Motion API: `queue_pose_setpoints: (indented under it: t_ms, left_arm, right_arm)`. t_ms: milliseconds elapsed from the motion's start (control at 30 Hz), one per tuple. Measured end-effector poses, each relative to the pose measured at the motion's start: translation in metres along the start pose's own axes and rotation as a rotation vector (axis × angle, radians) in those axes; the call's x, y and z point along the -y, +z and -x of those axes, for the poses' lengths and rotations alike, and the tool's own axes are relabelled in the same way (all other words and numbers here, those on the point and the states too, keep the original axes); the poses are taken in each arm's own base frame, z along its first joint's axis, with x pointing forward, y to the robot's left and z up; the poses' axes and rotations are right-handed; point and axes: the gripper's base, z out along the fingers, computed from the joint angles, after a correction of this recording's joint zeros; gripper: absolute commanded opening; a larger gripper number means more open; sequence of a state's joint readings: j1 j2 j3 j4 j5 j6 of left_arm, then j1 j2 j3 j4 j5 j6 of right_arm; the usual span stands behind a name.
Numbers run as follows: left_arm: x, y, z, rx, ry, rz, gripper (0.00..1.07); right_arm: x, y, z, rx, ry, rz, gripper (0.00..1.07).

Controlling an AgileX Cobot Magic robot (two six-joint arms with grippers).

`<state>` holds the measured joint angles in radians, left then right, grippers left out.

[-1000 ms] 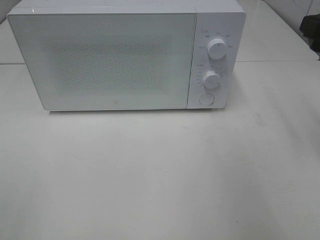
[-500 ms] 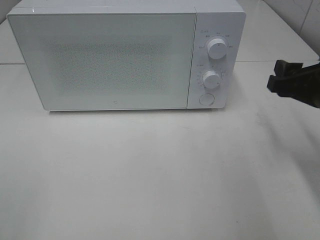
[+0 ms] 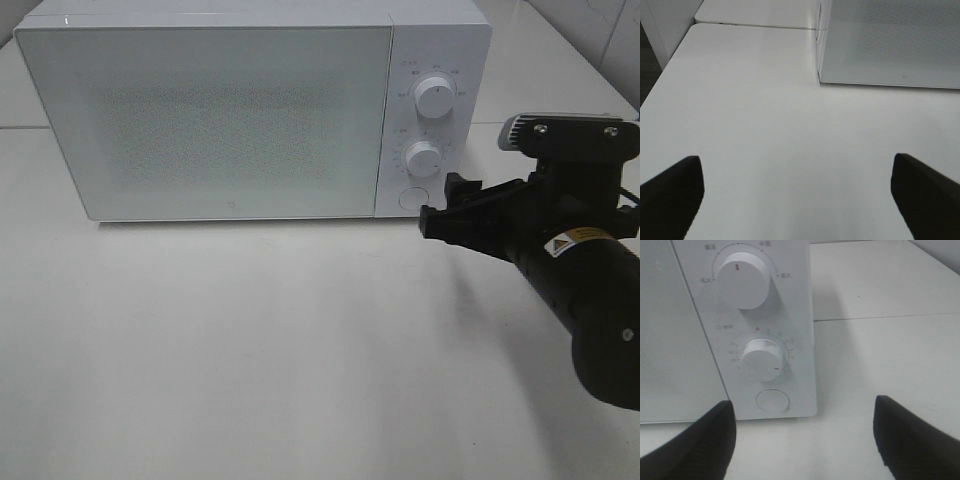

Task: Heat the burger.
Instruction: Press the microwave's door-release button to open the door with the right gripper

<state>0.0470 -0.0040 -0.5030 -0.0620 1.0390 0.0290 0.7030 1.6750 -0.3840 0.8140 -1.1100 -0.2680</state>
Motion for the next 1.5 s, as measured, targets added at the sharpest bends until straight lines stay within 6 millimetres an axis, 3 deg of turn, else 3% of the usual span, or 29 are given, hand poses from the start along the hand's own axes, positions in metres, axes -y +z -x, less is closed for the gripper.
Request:
queue_pose_setpoints:
  t_ms: [200, 333, 433, 500, 533, 567, 633, 667, 900, 1200, 1500]
  left_arm:
    - [0.0, 0.0, 0.0, 0.0, 0.0, 0.0, 0.96]
    - [0.0, 0.0, 0.0, 0.0, 0.0, 0.0, 0.96]
    - [0.0, 0.0, 0.0, 0.0, 0.0, 0.0, 0.96]
    - [0.0, 0.0, 0.0, 0.0, 0.0, 0.0, 0.96]
    - [0.0, 0.0, 0.0, 0.0, 0.0, 0.0, 0.96]
    - [0.0, 0.0, 0.0, 0.0, 0.0, 0.0, 0.96]
    - [0.0, 0.0, 0.0, 0.0, 0.0, 0.0, 0.96]
    - [0.0, 0.0, 0.0, 0.0, 0.0, 0.0, 0.96]
    - [0.0, 0.0, 0.0, 0.0, 0.0, 0.0, 0.96]
    - [0.0, 0.0, 0.0, 0.0, 0.0, 0.0, 0.96]
    - [0.0, 0.0, 0.0, 0.0, 0.0, 0.0, 0.96]
  right_arm:
    - [-0.024, 0.0, -0.002, -0.005, 0.024, 0.031, 0.7]
    - [-0.029, -0.001, -0.002, -0.004, 0.085, 0.035, 0.64]
    - [-0.029, -0.001, -0.002, -0.015, 0.292, 0.022, 0.53]
    - [-0.029, -0.001, -0.003, -0.034, 0.423, 0.017, 0.4]
    - [-0.029, -0.001, -0.003, -0.034, 0.423, 0.017, 0.4]
    - [-0.03, -0.001, -0.006, -0.068, 0.577, 0.013, 0.31]
    - [-0.03, -0.001, -0.007, -0.085, 0.659, 0.01, 0.26]
    - [-0.031, -0.001, -0.01, -0.119, 0.811, 0.001, 0.18]
    - [-0.032, -0.002, -0.013, -0.16, 1.225, -0.037, 0.0]
    - [-0.03, 0.002, -0.023, -0.145, 1.552, -0.119, 0.0]
    - [-0.033, 0.009, -0.031, -0.129, 1.616, -0.146, 0.0]
